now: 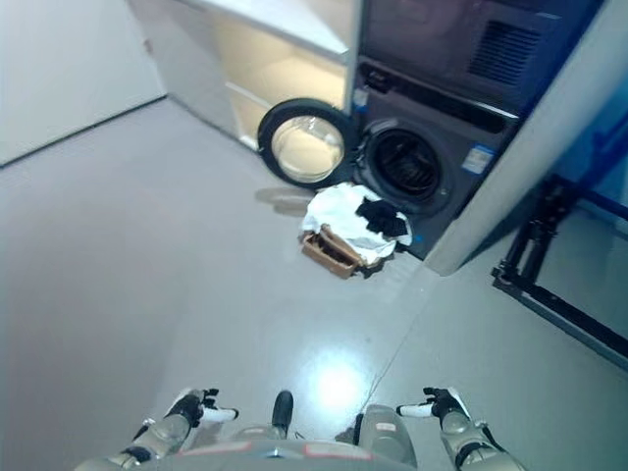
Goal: Put the clothes in the basket into the washing machine.
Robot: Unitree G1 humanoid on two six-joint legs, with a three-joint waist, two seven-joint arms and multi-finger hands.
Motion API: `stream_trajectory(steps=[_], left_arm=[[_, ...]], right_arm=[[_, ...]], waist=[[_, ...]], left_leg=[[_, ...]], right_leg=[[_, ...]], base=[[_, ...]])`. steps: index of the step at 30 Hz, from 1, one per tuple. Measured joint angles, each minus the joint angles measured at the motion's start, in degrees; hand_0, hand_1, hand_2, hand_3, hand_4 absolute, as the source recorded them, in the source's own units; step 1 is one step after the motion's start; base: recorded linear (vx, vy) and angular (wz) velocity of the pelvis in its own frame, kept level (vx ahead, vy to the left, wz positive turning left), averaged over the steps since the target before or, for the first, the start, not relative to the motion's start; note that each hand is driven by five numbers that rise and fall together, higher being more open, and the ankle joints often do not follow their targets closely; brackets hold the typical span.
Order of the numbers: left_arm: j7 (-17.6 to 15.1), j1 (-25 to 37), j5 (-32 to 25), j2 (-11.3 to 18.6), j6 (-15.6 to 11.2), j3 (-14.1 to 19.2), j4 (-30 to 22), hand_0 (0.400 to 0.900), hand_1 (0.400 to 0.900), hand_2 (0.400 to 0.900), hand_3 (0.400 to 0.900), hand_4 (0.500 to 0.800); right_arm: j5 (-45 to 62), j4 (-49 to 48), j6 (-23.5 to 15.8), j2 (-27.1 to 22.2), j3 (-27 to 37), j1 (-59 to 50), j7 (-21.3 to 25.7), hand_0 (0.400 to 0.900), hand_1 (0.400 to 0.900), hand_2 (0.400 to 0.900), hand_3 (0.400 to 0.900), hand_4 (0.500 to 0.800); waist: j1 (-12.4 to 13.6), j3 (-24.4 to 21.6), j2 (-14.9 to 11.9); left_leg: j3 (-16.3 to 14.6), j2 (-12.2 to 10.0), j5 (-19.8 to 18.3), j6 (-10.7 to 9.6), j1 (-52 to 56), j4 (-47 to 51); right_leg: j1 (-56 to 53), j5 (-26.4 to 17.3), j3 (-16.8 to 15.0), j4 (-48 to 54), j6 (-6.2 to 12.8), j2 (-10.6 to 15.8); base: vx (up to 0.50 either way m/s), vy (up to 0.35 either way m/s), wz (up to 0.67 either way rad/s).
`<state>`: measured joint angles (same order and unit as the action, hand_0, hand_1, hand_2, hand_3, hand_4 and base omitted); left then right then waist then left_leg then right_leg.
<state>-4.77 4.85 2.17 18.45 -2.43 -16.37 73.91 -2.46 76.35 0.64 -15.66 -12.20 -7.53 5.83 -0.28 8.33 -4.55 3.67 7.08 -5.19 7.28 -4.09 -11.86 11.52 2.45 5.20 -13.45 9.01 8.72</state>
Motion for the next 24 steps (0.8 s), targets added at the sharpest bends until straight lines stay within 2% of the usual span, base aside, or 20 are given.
stream_trajectory(steps=[1,3,4,7,8,9,11,12,13,14,15,16,17,18,19,20,21,22,23,24], left_arm=[[-0.2,0.5,0.0,-2.2,1.1,1.0,1.2,0.900,0.900,0.900,0.900,0.800],[0.1,-1.0,0.0,-5.0,1.9,1.6,2.1,0.900,0.900,0.900,0.900,0.800],[0.1,-1.6,0.0,-4.9,2.0,1.6,2.0,0.900,0.900,0.900,0.900,0.800],[0.0,-3.9,0.0,-3.9,1.8,1.6,1.4,0.900,0.900,0.900,0.900,0.800],[0.0,-5.0,0.0,-3.5,1.7,1.5,1.3,0.900,0.900,0.900,0.900,0.800],[0.0,-5.4,0.0,-3.8,1.8,1.3,1.2,0.900,0.900,0.900,0.900,0.800],[0.2,-5.6,0.0,-4.4,2.0,1.3,1.3,0.900,0.900,0.900,0.900,0.800],[0.2,-5.7,0.0,-4.4,1.9,1.4,1.3,0.900,0.900,0.900,0.900,0.800],[0.1,-5.4,-0.2,-4.6,2.0,1.4,1.3,0.900,0.900,0.900,0.900,0.800],[0.0,-5.2,-0.5,-4.8,1.9,1.4,1.2,0.900,0.900,0.900,0.900,0.800],[-0.2,-4.6,-0.6,-5.1,1.8,1.4,0.9,0.900,0.900,0.900,0.900,0.800],[-0.6,-3.8,-1.1,-5.3,1.5,1.4,0.8,0.900,0.900,0.900,0.900,0.800],[-0.7,-2.7,-1.1,-5.5,1.2,1.1,0.0,0.900,0.900,0.900,0.900,0.800],[-1.0,-2.5,-1.2,-5.6,0.9,1.1,-0.1,0.900,0.900,0.900,0.900,0.800],[-1.2,-2.0,-1.6,-5.5,0.8,1.2,-0.3,0.900,0.900,0.900,0.900,0.800],[-1.5,-1.1,-2.1,-5.4,0.7,1.2,-0.4,0.900,0.900,0.900,0.900,0.800],[-1.8,-0.8,-2.3,-5.4,0.5,1.5,-0.7,0.900,0.900,0.900,0.900,0.800],[-2.0,-0.8,-2.3,-5.2,0.2,1.6,-0.8,0.900,0.900,0.900,0.900,0.800],[-2.1,-0.8,-2.3,-5.1,0.1,1.4,-0.3,0.900,0.900,0.900,0.900,0.800],[-2.2,-0.5,-2.2,-4.9,0.6,1.2,-0.5,0.900,0.900,0.900,0.900,0.800]], right_arm=[[0.0,-0.4,-0.2,-0.8,-0.1,-0.1,0.4,0.900,0.900,0.900,0.900,0.800],[0.0,-1.4,0.2,-2.2,0.0,0.2,0.1,0.900,0.900,0.900,0.900,0.800],[0.0,-1.4,0.4,-1.6,0.0,0.9,0.0,0.900,0.900,0.900,0.900,0.800],[0.0,0.4,1.1,0.5,-0.1,4.9,-0.2,0.900,0.900,0.900,0.900,0.800],[0.0,1.2,1.2,1.1,-0.1,5.9,-0.2,0.900,0.900,0.900,0.900,0.800],[0.0,1.4,1.1,1.0,0.0,6.8,-0.2,0.900,0.900,0.900,0.900,0.800],[0.0,1.4,0.9,0.4,-0.2,5.9,0.0,0.900,0.900,0.900,0.900,0.800],[0.0,1.4,0.8,0.0,-1.4,6.4,0.0,0.900,0.900,0.900,0.900,0.800],[0.0,0.5,0.7,-0.6,-2.1,5.8,0.0,0.900,0.900,0.900,0.900,0.800],[0.0,0.2,0.6,-1.1,-2.3,5.6,0.0,0.900,0.900,0.900,0.900,0.800],[0.1,0.0,0.6,-1.5,-2.2,5.1,0.0,0.900,0.900,0.900,0.900,0.800],[0.1,-0.1,0.6,-1.9,-2.6,4.3,0.1,0.900,0.900,0.900,0.900,0.800],[0.2,-0.4,0.5,-2.5,-3.6,3.6,0.1,0.900,0.900,0.900,0.900,0.800],[0.2,-0.4,0.5,-2.6,-4.6,3.2,0.2,0.900,0.900,0.900,0.900,0.800],[0.2,-0.2,0.5,-2.5,-5.0,2.1,0.3,0.900,0.900,0.900,0.900,0.800],[0.3,-0.3,0.6,-2.4,-5.0,1.8,0.0,0.900,0.900,0.900,0.900,0.800],[0.3,-0.3,0.6,-2.3,-5.0,1.3,0.1,0.900,0.900,0.900,0.900,0.800],[0.7,0.7,1.5,-2.4,-5.9,-0.8,-0.3,0.900,0.900,0.900,0.900,0.800],[1.8,3.1,4.8,-2.0,-8.2,-4.8,-1.9,0.900,0.900,0.900,0.900,0.800],[1.8,1.4,2.8,-2.7,-8.3,-5.3,-0.1,0.900,0.900,0.900,0.900,0.800]], waist=[[-0.8,2.6,1.2],[-2.4,3.1,6.7],[-3.0,3.2,6.9],[-4.1,0.1,3.8],[-4.2,-1.6,2.5],[-4.1,-2.6,2.2],[-3.7,-3.4,3.6],[-3.7,-4.3,3.6],[-3.4,-5.1,4.0],[-3.0,-5.2,3.8],[-2.6,-5.2,3.6],[-1.3,-5.2,3.3],[-0.3,-4.9,2.9],[0.5,-4.3,2.9],[1.1,-3.8,3.0],[2.0,-2.9,1.9],[2.6,-1.7,1.5],[3.8,-1.3,1.8],[4.3,-0.8,1.7],[5.3,-0.6,1.9]], left_leg=[[0.9,0.0,1.3,-1.8,2.9,2.9],[2.2,-3.4,2.8,-0.9,5.1,7.4],[2.5,-3.6,2.8,-0.9,5.8,8.6],[3.3,-3.6,2.2,-3.3,7.2,9.8],[3.7,-4.0,1.5,-5.8,8.2,11.0],[5.0,-4.1,0.8,-6.9,8.9,10.6],[5.7,-6.5,-6.0,-9.0,7.9,-0.7],[6.9,-7.1,-8.3,-9.2,8.0,-4.7],[7.7,-7.3,-9.0,-10.4,7.4,-8.5],[7.6,-7.0,-8.8,-11.2,6.2,-12.9],[7.6,-6.8,-7.6,-13.2,3.7,-19.2],[7.5,-5.5,-5.1,-14.1,0.1,-26.4],[7.4,-4.9,-1.8,-15.1,-3.4,-32.6],[6.0,-4.8,-1.2,-14.6,-4.8,-35.7],[5.2,-4.6,-1.8,-14.0,-7.0,-35.9],[3.3,-4.2,-2.1,-12.3,-7.8,-31.3],[2.2,-3.6,-1.6,-11.5,-8.6,-27.0],[1.2,-4.2,-1.4,-11.5,-9.8,-22.4],[0.6,-5.0,-0.7,-11.4,-10.7,-17.1],[0.2,-6.1,2.0,-11.9,-11.4,-11.1]], right_leg=[[-1.3,-0.1,0.4,-1.0,-2.55,0.1],[0.5,-1.5,1.1,2.7,-2.66,-4.6],[1.4,-2.7,1.1,4.1,-1.65,-4.7],[2.4,-2.7,1.2,1.9,-1.74,-3.3],[2.4,-2.6,0.7,0.6,-2.74,-3.4],[2.1,-2.1,1.1,1.1,-6.63,-4.7],[-0.5,-1.2,1.4,3.1,-8.59,-8.5],[-1.9,-1.9,1.9,4.1,-10.01,-9.9],[-3.3,-1.0,1.7,4.8,-11.71,-11.3],[-4.4,-1.1,1.5,5.7,-12.17,-11.7],[-5.7,-0.9,1.4,6.7,-12.48,-11.8],[-6.3,-0.8,1.0,6.8,-14.75,-11.6],[-6.4,-0.5,0.5,6.7,-15.37,-11.4],[-6.9,-1.5,0.5,7.1,-15.44,-11.4],[-7.9,-0.8,-0.4,7.8,-16.58,-11.5],[-8.6,-0.7,-1.6,8.6,-16.33,-10.7],[-9.9,-0.8,-1.8,9.4,-16.14,-10.3],[-11.2,-0.6,-1.3,10.5,-16.41,-10.3],[-12.2,-0.7,-0.6,11.8,-16.31,-10.1],[-14.0,-1.1,-0.2,14.1,-15.83,-10.7]], base=[[0.39,-0.106,0.56],[0.37,-0.142,0.43],[0.37,-0.192,0.30],[0.39,-0.193,0.13],[0.41,-0.193,0.08],[0.41,-0.189,0.10],[0.37,-0.210,0.06],[0.29,-0.225,-0.01],[0.29,-0.248,-0.08],[0.23,-0.264,-0.14],[0.23,-0.260,-0.19],[0.22,-0.207,-0.26],[0.30,-0.153,-0.45],[0.34,-0.123,-0.48],[0.36,-0.101,-0.47],[0.41,-0.102,-0.17],[0.44,-0.070,-0.11],[0.50,-0.036,-0.18],[0.45,0.027,-0.39],[0.48,0.044,-0.50]])
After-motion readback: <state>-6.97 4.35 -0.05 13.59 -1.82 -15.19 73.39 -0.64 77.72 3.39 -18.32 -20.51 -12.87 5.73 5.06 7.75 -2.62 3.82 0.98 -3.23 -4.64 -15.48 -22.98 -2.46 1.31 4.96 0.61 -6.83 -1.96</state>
